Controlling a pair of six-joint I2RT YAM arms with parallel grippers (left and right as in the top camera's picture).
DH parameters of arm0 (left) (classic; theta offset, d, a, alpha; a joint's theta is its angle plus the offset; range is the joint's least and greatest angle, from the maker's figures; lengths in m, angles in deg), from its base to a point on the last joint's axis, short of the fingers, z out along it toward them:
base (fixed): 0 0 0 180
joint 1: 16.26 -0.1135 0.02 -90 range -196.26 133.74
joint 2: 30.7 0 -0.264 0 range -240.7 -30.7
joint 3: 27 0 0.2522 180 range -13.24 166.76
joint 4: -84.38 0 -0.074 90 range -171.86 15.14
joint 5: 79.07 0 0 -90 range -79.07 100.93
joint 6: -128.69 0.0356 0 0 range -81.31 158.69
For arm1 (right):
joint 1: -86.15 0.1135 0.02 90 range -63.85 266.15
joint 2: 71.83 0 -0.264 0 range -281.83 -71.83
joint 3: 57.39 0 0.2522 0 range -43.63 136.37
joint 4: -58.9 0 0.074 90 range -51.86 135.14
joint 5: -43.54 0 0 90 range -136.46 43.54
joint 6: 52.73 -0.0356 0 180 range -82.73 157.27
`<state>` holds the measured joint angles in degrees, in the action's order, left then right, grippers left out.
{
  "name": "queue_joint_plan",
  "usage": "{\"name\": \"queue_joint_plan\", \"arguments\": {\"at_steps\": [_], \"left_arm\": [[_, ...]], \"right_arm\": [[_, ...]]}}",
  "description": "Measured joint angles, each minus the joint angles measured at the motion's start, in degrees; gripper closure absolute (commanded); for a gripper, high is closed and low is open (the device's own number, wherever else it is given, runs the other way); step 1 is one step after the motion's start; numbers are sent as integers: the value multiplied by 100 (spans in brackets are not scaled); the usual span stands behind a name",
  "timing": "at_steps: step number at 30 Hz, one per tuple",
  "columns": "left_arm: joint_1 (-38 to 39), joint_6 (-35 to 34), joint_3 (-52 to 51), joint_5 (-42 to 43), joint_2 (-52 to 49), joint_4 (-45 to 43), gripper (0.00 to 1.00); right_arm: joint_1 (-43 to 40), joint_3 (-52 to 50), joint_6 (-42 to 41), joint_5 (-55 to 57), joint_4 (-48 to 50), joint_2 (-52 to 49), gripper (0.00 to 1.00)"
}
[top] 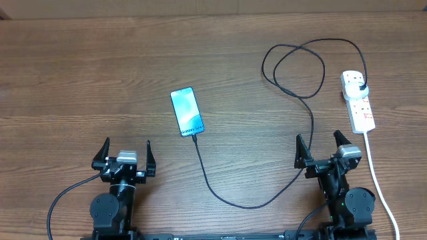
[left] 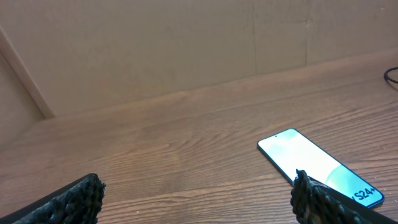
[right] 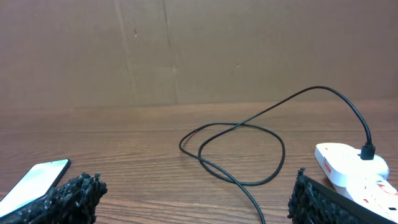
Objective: Plug charger to phone and switch on socket
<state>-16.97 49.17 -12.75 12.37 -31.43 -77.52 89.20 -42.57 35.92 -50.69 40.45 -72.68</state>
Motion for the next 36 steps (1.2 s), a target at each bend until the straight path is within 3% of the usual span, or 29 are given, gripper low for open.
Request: {"name": "queue_joint_plan", "arguments": {"at_steps": [36], "left_arm": [[0,-109,0,0,0,0,0]], "right_arm": [[0,0,0,0,-2,0,0]]}}
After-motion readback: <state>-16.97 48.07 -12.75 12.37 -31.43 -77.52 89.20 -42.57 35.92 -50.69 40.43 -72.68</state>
